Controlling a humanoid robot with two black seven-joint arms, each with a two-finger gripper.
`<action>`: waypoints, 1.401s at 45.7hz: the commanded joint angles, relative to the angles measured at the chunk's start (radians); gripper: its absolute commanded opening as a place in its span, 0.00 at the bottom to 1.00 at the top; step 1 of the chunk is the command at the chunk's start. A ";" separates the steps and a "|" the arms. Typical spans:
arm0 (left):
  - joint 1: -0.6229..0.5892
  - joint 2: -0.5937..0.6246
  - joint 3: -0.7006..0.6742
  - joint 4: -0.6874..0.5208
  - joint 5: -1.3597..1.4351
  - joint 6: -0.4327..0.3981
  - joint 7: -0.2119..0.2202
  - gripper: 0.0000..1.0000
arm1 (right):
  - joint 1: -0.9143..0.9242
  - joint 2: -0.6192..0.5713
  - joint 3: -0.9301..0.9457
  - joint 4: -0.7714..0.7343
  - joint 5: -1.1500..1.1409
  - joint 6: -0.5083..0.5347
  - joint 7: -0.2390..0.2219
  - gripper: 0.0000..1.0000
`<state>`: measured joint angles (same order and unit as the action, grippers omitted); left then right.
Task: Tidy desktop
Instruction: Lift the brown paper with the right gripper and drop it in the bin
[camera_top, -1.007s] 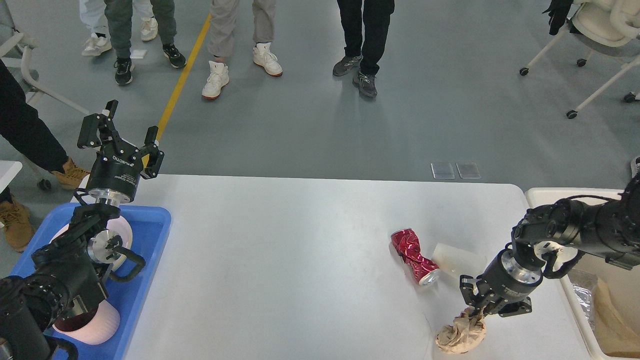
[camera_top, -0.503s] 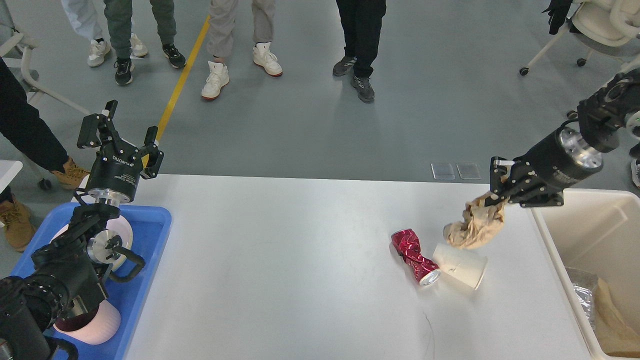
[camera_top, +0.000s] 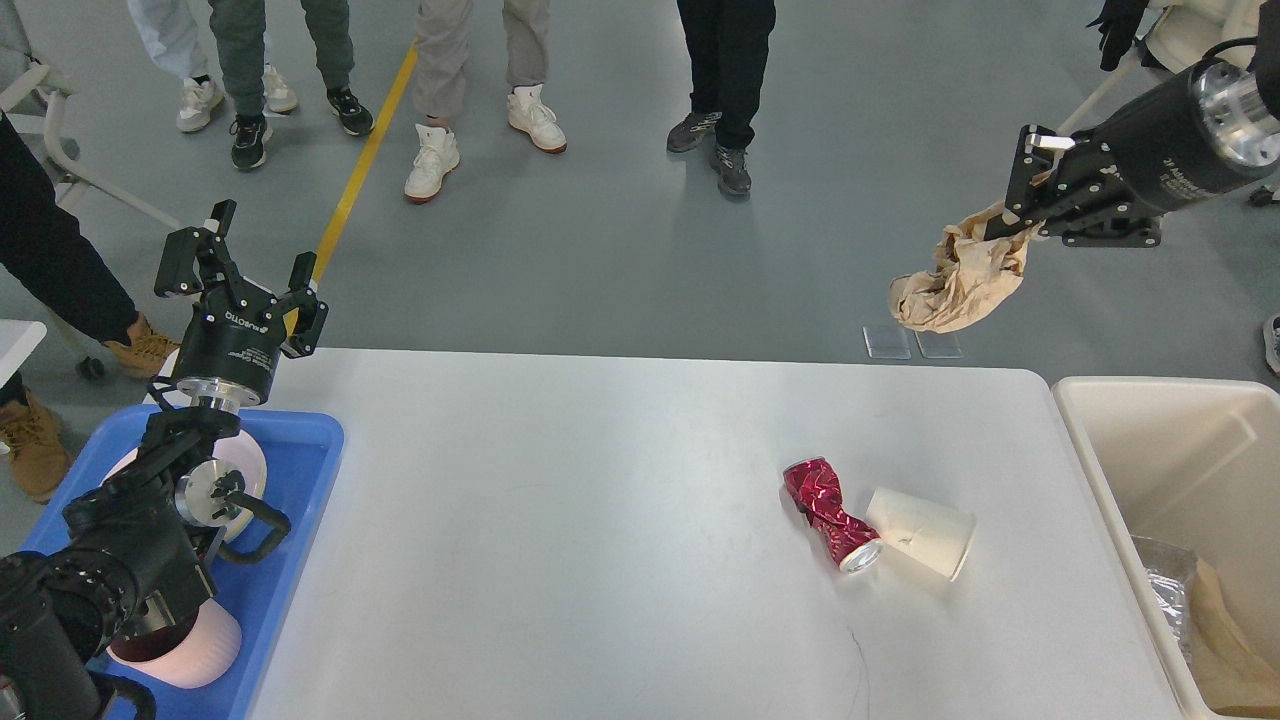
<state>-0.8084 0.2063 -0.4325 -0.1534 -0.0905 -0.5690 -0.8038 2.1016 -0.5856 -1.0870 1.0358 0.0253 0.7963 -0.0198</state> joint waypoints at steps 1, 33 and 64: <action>0.000 0.001 -0.002 0.000 0.000 0.000 0.000 0.96 | -0.115 -0.034 -0.004 -0.085 -0.002 -0.097 0.000 0.00; 0.000 0.001 0.000 0.000 0.000 0.000 0.000 0.96 | -1.009 -0.063 0.009 -0.517 0.016 -0.753 0.001 0.00; 0.000 -0.001 0.000 0.000 0.000 0.000 0.000 0.96 | -1.105 0.015 0.021 -0.576 0.018 -0.755 0.006 1.00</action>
<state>-0.8084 0.2061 -0.4327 -0.1534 -0.0905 -0.5691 -0.8038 0.9823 -0.5969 -1.0637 0.4581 0.0425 0.0399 -0.0155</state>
